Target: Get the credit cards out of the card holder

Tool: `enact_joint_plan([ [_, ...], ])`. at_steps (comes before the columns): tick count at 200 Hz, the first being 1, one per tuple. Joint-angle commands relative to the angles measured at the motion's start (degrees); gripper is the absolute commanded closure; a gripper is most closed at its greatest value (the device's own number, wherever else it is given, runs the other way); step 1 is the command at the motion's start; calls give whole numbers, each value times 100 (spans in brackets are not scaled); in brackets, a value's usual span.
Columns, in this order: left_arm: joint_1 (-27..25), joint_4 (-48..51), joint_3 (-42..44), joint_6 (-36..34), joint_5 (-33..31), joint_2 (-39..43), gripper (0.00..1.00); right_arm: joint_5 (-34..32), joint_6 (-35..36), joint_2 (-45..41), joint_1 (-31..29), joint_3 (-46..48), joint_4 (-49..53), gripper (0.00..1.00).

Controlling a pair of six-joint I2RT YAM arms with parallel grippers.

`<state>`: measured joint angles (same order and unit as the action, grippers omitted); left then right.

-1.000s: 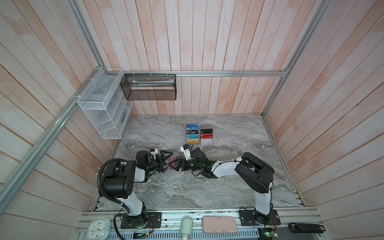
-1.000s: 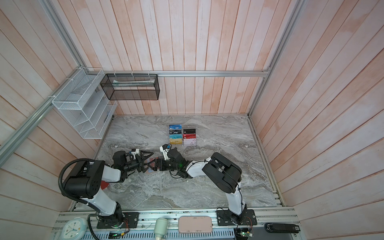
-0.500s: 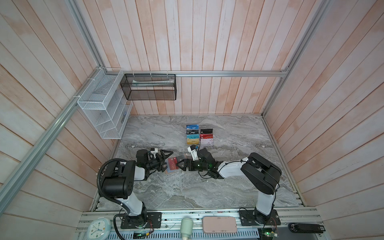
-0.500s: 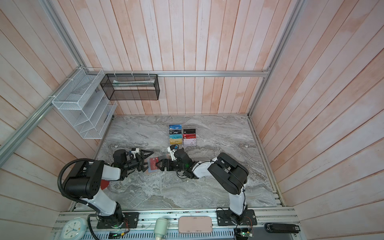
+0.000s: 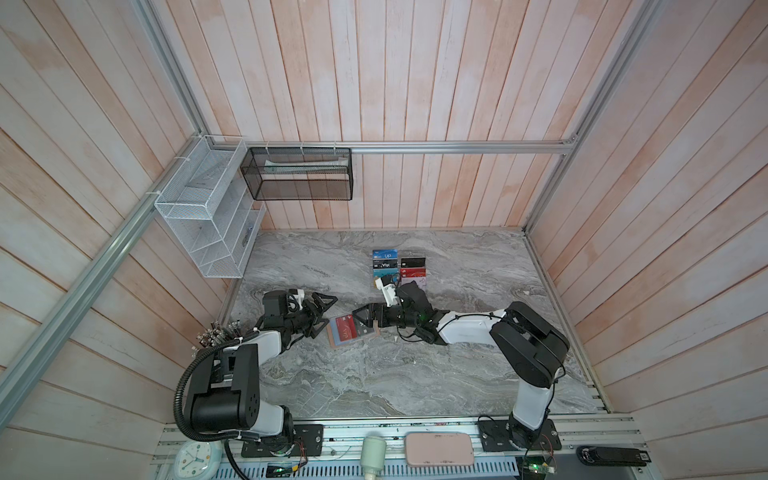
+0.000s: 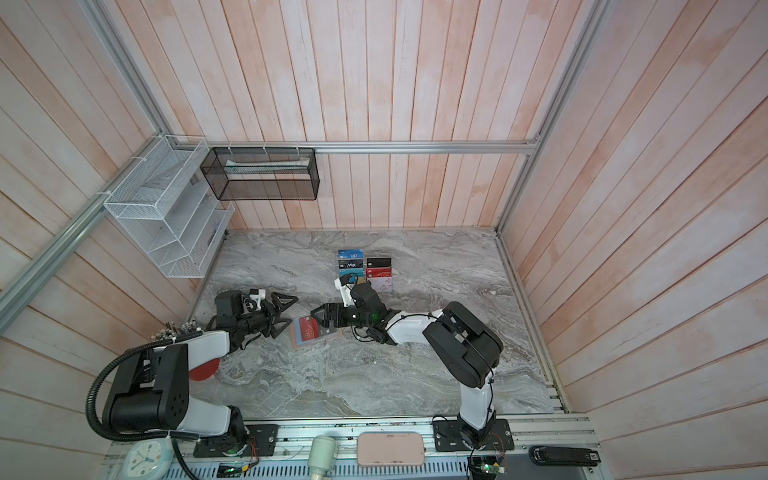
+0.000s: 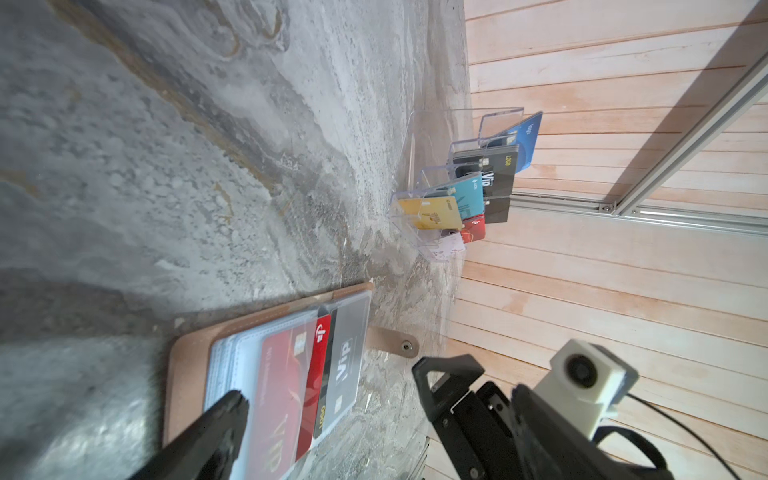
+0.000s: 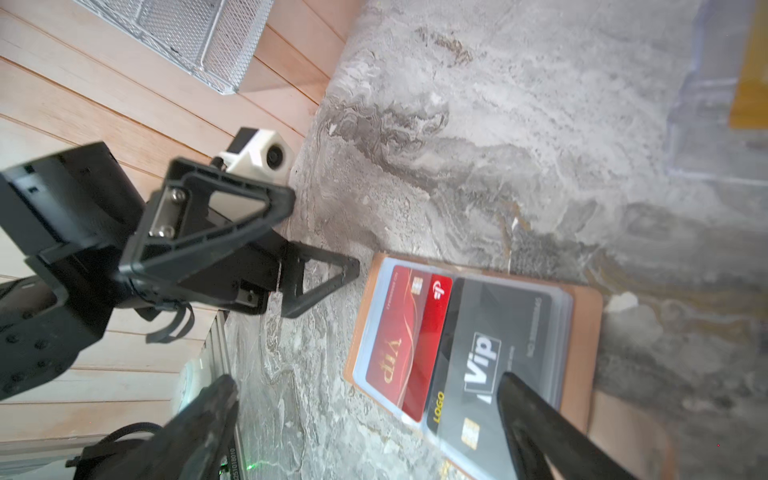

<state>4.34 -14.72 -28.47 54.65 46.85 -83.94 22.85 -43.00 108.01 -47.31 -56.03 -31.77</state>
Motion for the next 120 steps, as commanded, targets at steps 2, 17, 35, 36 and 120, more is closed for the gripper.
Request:
enact_joint_plan([
  [2,6,-167,313,74,40,67,0,234,99,384,166,-125,75,2],
  [17,6,-349,402,159,102,0,0,280,115,528,213,-176,75,2],
  [35,-12,-519,443,197,189,-182,0,290,104,616,273,-152,92,2],
  [36,-12,-534,445,205,200,-187,0,285,101,616,269,-144,96,2],
  [120,-577,-856,105,315,164,-686,0,9,52,143,451,853,-77,2],
])
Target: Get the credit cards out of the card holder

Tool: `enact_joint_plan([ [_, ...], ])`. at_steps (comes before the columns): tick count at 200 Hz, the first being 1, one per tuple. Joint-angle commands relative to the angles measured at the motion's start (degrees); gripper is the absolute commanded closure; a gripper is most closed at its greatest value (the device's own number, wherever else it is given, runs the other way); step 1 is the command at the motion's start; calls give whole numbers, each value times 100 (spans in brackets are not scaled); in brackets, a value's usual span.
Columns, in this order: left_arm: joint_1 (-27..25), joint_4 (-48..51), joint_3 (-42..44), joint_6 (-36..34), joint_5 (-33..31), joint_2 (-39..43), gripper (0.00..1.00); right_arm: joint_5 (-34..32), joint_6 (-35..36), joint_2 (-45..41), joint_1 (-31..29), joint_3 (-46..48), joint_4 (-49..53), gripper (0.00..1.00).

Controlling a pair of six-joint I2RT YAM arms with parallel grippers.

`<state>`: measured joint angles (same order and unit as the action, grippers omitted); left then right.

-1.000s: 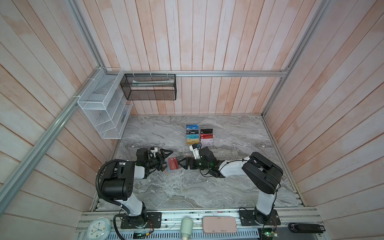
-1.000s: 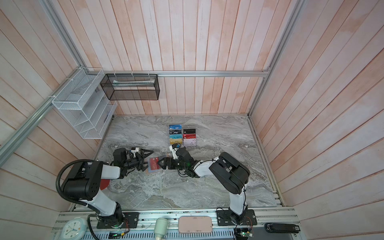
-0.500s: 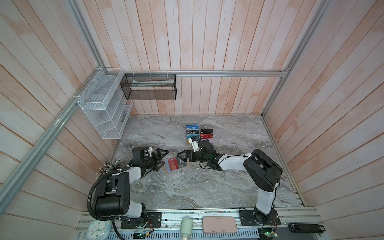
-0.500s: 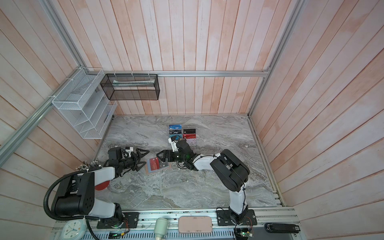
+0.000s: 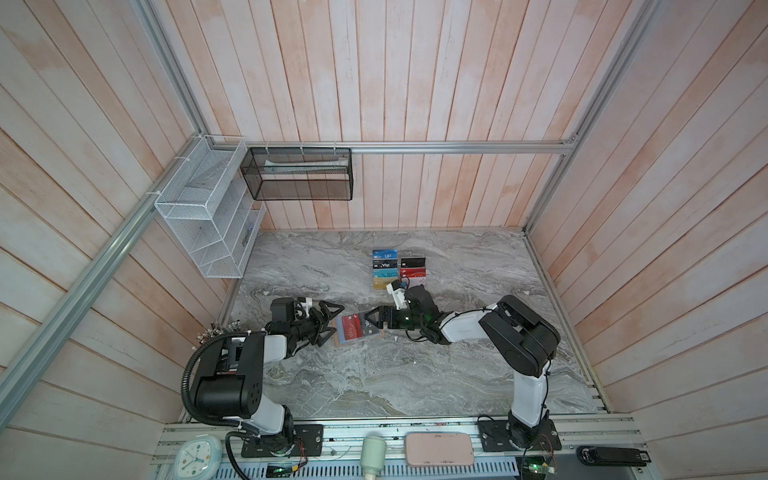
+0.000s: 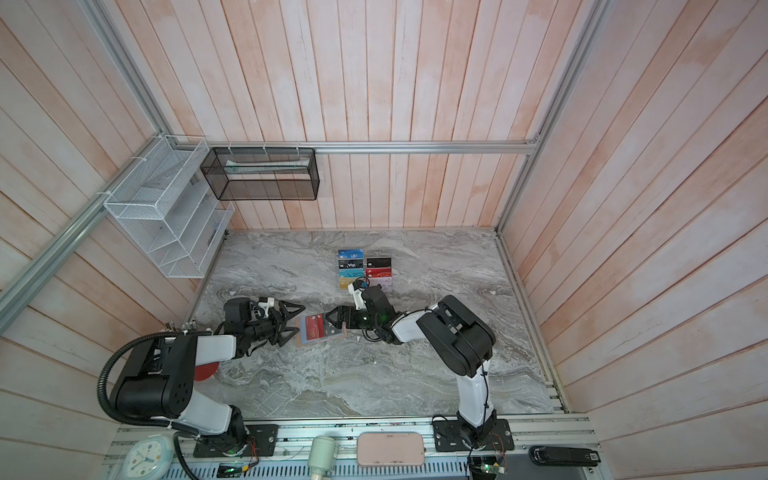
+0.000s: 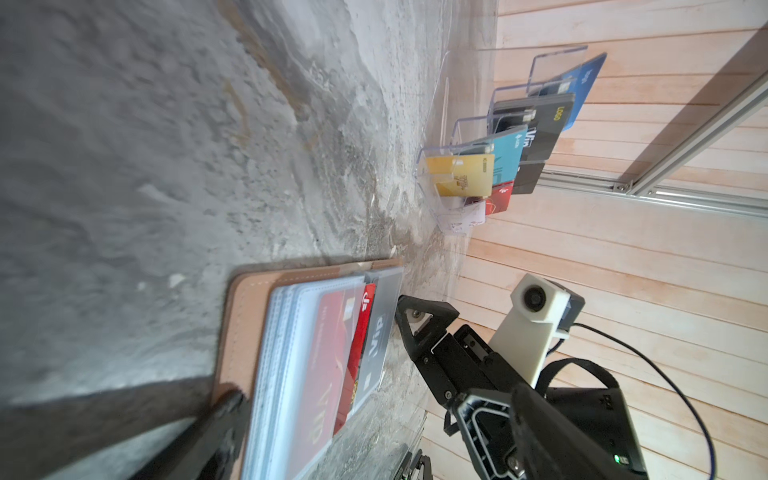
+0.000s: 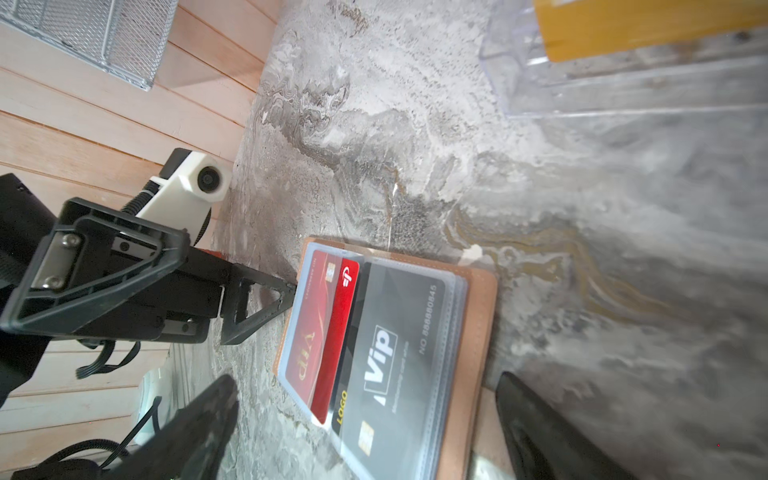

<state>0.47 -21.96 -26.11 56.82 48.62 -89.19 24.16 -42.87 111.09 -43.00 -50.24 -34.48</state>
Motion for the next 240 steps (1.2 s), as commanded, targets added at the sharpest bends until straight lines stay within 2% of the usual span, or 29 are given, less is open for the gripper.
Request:
enact_joint_plan([
  [1,-189,-142,-127,104,-12,-161,0,-122,45,-175,20,280,195,2],
  [73,-196,468,-237,36,-24,671,0,-468,281,-1107,-169,275,611,2],
  [106,-205,-255,-68,463,268,349,0,-533,-110,-885,-498,277,92,2],
  [156,-240,-410,-36,427,305,132,0,-520,-781,-239,-848,132,-610,2],
  [177,-240,-585,67,454,296,23,0,-462,-1030,-22,-878,59,-754,6],
  [240,-241,-996,290,515,317,-287,0,-416,-1092,170,-923,-98,-769,8],
])
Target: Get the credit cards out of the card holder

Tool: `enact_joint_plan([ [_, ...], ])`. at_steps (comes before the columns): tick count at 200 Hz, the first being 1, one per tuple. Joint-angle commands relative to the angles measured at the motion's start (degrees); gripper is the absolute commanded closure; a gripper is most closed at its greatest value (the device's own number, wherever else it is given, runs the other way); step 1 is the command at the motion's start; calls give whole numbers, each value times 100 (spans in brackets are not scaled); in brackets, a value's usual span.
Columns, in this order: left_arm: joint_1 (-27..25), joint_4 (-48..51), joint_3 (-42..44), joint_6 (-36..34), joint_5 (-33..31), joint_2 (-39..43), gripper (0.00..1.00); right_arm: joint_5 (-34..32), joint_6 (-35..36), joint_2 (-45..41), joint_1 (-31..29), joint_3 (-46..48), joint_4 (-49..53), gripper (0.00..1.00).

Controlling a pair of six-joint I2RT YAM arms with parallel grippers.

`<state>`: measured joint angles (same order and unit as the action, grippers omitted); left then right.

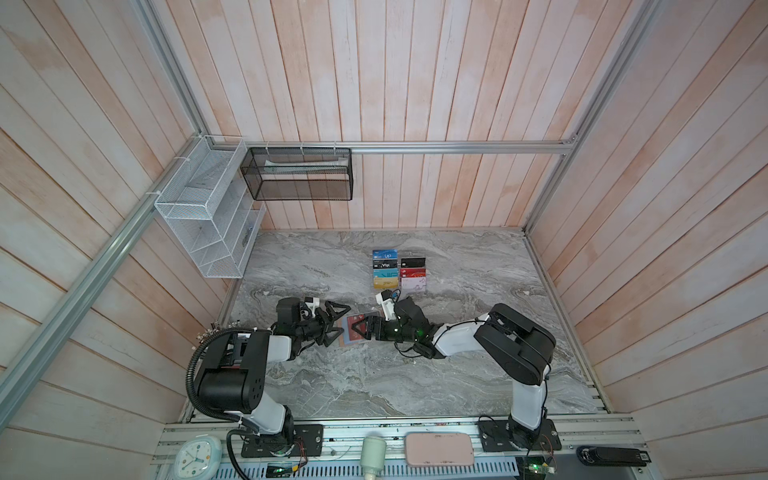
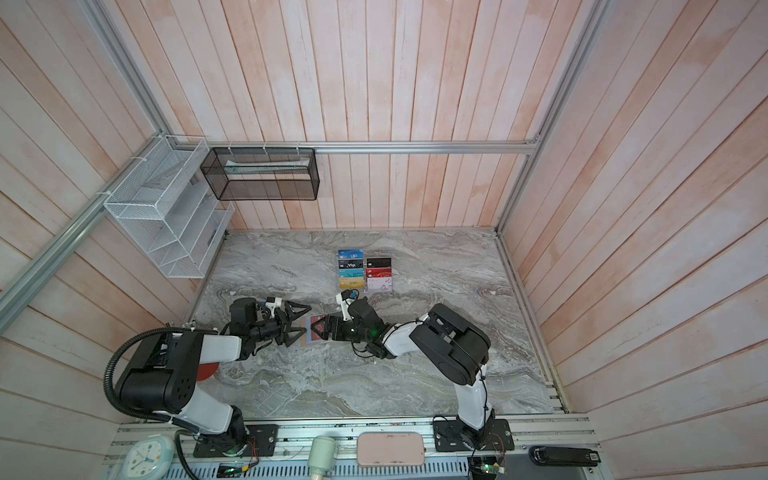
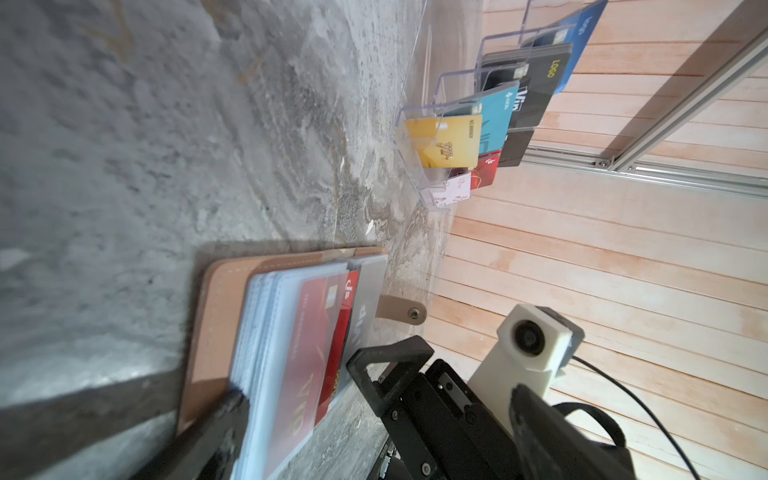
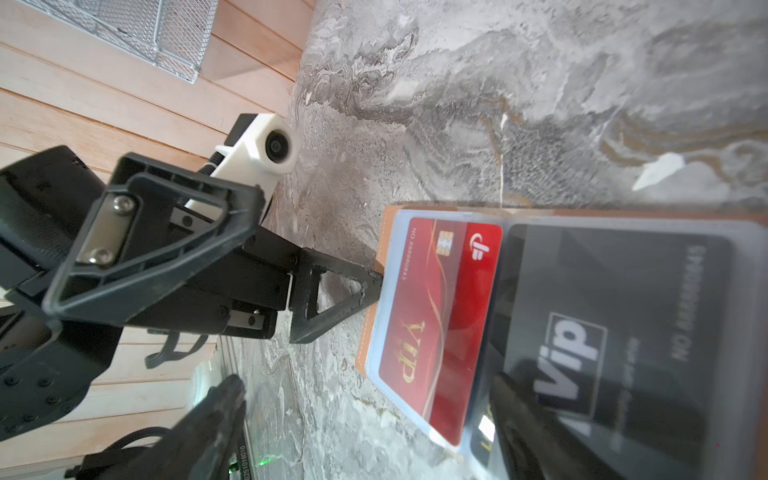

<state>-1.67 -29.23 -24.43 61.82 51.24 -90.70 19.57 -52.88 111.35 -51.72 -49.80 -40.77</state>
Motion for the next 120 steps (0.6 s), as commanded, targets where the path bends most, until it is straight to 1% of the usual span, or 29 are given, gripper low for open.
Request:
enact_joint_plan([
  [1,-22,-276,126,18,53,-139,0,45,-91,142,-50,-143,-140,8],
  [53,-26,-388,188,13,29,-278,0,55,-169,254,-48,-173,-153,11],
  [75,-22,-492,197,108,118,-293,0,60,-191,290,-48,-179,-147,12],
  [94,-17,-508,132,290,174,-78,0,55,-222,316,-48,-145,-199,13],
  [120,-17,-60,-108,247,130,330,0,24,-248,343,-50,-105,-220,14],
])
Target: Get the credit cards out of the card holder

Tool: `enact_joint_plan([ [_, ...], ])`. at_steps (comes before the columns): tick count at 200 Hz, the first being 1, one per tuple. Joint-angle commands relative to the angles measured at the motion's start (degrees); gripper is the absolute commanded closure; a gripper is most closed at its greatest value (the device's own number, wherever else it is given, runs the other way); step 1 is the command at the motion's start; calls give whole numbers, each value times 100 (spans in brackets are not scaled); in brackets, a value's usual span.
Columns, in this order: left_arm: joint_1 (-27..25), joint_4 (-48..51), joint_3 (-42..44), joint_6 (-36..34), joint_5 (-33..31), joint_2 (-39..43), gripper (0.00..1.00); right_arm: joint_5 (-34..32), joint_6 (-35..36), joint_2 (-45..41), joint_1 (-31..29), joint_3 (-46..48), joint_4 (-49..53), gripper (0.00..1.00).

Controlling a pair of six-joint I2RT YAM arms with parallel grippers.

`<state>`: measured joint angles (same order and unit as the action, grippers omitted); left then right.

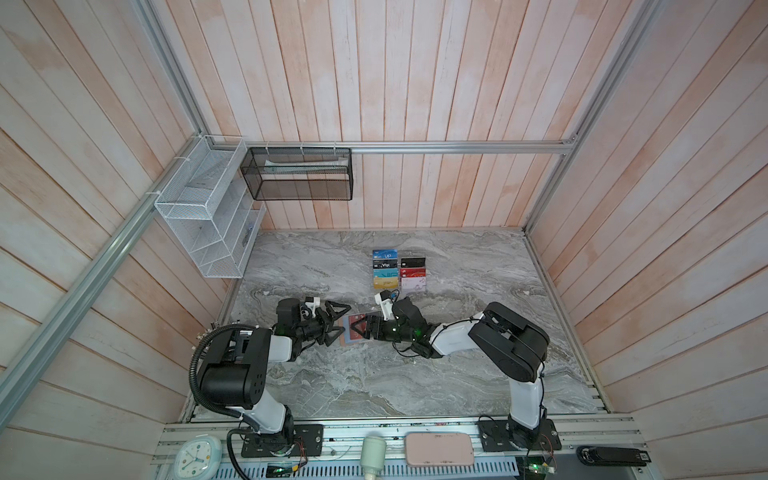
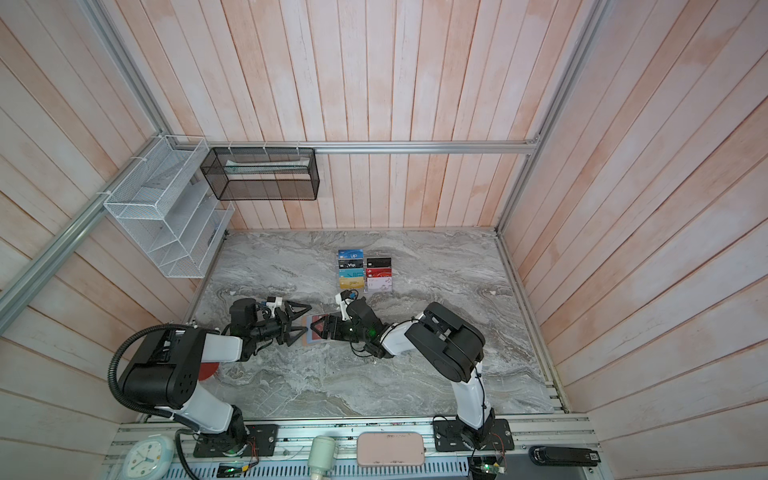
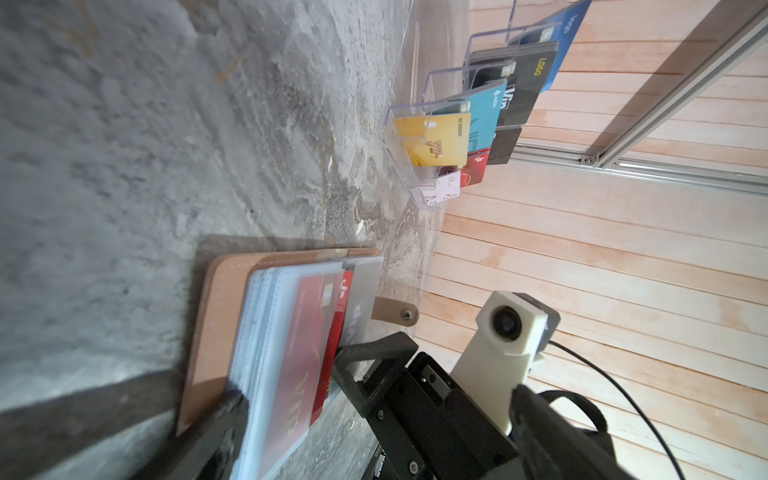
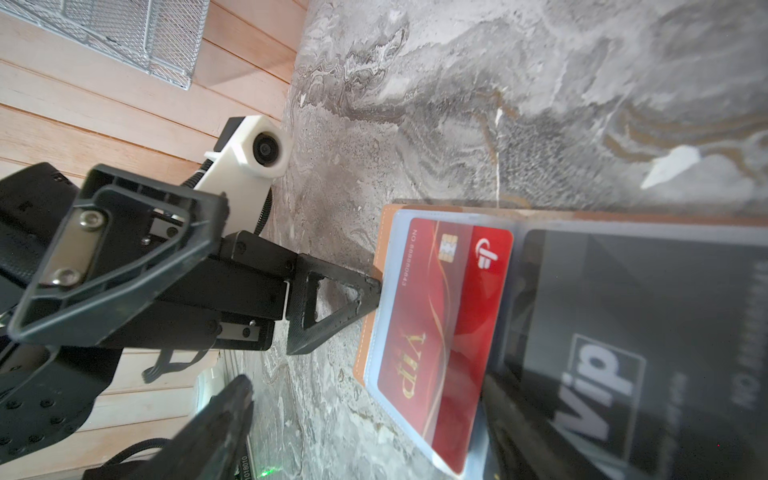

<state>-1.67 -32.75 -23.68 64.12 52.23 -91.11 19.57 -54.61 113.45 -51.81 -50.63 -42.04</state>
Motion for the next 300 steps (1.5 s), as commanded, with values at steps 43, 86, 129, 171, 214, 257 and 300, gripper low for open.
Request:
enact_joint_plan([
  [43,-26,100,-204,180,77,221,0,22,-103,151,-42,45,-165,16],
  [86,-88,-270,-59,239,90,-93,0,-56,-67,123,-38,19,45,17],
  [129,-88,-467,-20,251,103,-385,0,-181,-50,46,-40,37,280,19],
  [171,-88,-720,81,268,103,-649,0,-253,-85,59,-57,55,433,20],
  [214,-88,-828,186,233,108,-783,0,-154,-128,203,-61,31,216,24],
  [257,-88,-895,232,215,113,-873,0,5,-233,313,-24,64,-238,37],
  [300,-88,-970,285,214,130,-943,0,7,-234,296,16,50,-334,55],
])
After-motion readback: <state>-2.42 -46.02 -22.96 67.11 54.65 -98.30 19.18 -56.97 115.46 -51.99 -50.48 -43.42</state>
